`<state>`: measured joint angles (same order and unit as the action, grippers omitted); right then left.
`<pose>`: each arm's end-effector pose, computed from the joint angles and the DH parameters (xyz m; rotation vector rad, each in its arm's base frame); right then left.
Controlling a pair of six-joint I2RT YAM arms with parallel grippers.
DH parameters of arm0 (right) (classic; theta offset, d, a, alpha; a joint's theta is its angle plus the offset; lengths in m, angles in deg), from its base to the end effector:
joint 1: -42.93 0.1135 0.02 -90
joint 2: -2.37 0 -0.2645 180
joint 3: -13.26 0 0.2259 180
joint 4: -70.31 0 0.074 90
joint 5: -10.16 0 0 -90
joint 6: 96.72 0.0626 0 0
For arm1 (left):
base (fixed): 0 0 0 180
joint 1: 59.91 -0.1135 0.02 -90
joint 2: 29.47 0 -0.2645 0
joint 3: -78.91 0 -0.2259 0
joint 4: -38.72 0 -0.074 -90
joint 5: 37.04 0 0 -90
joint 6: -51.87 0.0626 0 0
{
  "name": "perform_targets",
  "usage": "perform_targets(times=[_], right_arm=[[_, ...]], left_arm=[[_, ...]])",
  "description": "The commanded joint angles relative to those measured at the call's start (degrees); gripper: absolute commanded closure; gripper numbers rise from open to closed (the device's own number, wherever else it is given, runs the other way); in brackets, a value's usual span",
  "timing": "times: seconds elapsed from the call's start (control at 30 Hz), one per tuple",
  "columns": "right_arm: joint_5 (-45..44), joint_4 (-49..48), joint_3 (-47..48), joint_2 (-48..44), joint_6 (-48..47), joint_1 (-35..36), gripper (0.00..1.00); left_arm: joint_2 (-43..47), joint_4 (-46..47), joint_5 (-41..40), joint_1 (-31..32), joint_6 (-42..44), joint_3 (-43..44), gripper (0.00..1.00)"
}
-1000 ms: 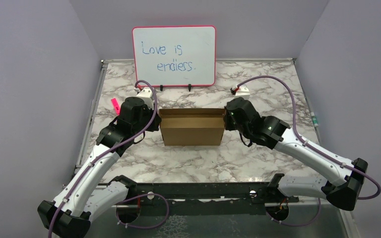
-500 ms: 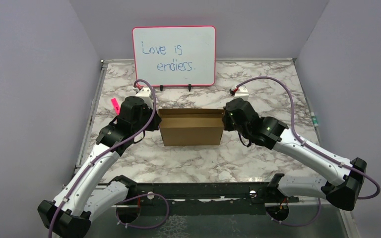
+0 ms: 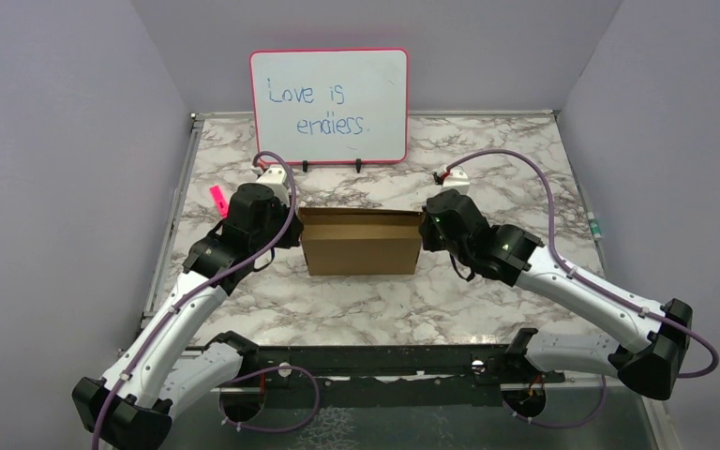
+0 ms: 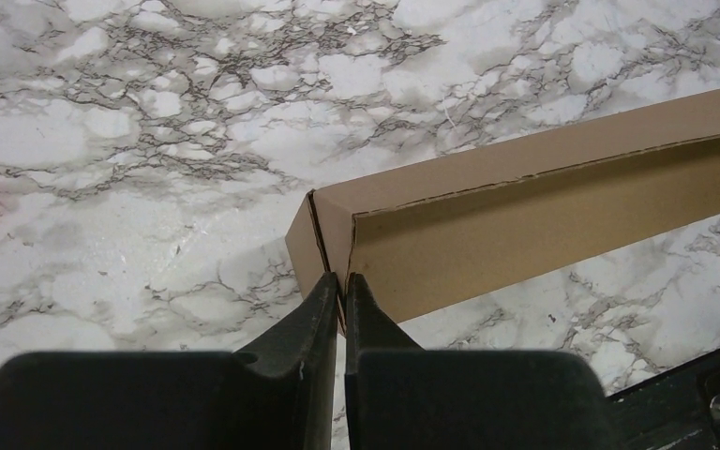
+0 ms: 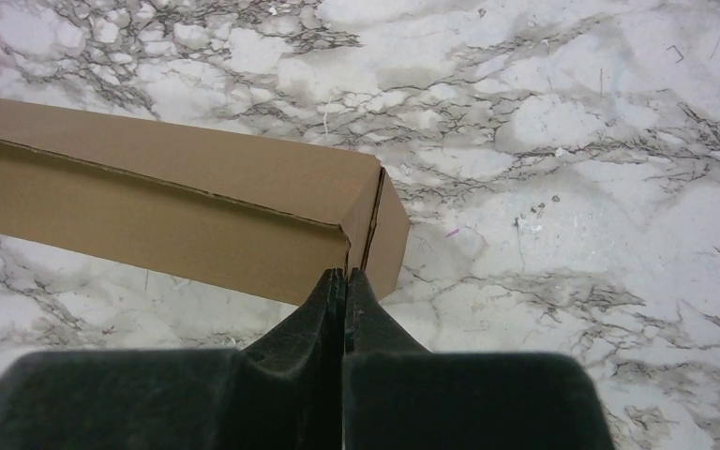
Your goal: Fold the paper box
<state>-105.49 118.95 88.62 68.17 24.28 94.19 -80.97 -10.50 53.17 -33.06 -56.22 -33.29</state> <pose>0.1686 0.1668 0.3100 -0.1508 2.1867 0.3088 0.1666 -0.0846 0.3097 0.1687 2.1745 -0.4571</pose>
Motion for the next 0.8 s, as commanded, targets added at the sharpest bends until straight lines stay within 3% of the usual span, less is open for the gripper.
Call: perform_targets(times=[0.0,0.2,0.5,0.77], right_arm=[[5.5,-1.15,-2.59,-0.64,1.16,0.5,0.97],[6.72,-2.49,-4.92,-2.2,1.63,0.5,0.97],[6.87,-9.08,-11.94,-5.36,2.1,0.5,0.94],[5.77,-7.86,-11.66,-9.78,3.53,0.5,0.69]], left_arm=[[0.4,-0.75,-1.71,0.66,0.08,-1.82,0.94],[0.57,0.12,-0.23,0.83,-2.05,-3.67,0.94],[7.45,5.52,3.19,0.92,-6.77,-13.95,0.9],[13.39,6.38,1.29,0.92,-8.54,-14.09,0.65]])
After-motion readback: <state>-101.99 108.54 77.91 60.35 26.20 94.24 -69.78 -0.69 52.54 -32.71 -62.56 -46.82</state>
